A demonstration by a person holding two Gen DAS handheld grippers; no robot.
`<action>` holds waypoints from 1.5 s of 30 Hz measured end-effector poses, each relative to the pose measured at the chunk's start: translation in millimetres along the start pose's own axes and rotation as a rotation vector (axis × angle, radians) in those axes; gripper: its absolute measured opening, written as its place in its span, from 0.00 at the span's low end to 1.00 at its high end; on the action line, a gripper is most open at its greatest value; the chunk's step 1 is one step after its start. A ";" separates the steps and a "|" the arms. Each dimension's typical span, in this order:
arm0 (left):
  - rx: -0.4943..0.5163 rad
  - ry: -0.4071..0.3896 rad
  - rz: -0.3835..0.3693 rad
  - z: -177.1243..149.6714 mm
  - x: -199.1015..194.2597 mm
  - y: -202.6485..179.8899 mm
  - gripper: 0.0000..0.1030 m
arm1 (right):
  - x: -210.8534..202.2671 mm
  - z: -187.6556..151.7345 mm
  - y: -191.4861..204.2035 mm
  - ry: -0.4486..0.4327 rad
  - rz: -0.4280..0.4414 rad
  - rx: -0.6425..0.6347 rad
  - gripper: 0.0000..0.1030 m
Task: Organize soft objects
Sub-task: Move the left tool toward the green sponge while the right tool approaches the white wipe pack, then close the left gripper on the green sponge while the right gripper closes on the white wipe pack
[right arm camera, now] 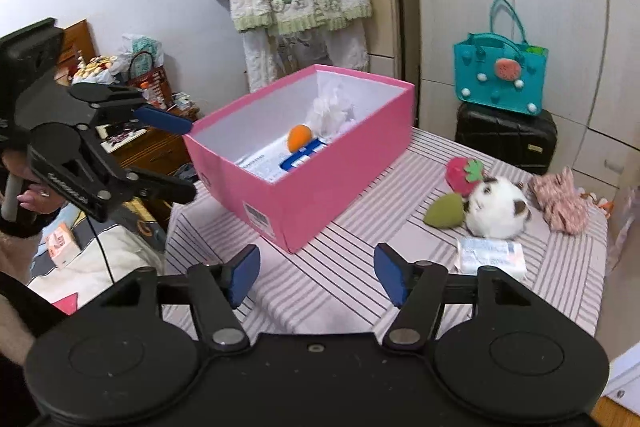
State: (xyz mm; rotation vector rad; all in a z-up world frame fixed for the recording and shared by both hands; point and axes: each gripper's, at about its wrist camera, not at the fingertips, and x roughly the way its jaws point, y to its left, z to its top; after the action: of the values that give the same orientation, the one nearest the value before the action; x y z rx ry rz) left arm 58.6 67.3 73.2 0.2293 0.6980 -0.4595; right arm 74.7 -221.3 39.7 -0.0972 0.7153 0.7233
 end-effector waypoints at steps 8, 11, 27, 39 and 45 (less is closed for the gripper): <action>0.007 -0.066 -0.059 14.7 6.5 -20.6 0.92 | -2.7 -27.6 -24.2 -0.061 -0.138 0.006 0.71; 0.011 -0.069 -0.108 24.1 23.6 -31.2 0.90 | -2.2 -33.1 -38.2 -0.076 -0.180 0.009 0.72; 0.049 -0.048 -0.074 53.7 132.7 -79.5 0.86 | 43.3 -64.2 -103.3 -0.143 -0.267 -0.052 0.92; 0.043 -0.019 0.003 61.5 202.7 -87.6 0.73 | 102.9 -53.6 -137.2 -0.054 -0.253 -0.057 0.92; -0.026 0.007 -0.001 64.2 232.1 -79.7 0.67 | 124.0 -49.5 -151.4 -0.019 -0.225 -0.018 0.95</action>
State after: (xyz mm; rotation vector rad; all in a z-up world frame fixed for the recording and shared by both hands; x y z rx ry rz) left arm 212.6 -101.5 -37.0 0.2063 0.7105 -0.4510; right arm 208.2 -280.6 -99.6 -0.1840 0.6670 0.5147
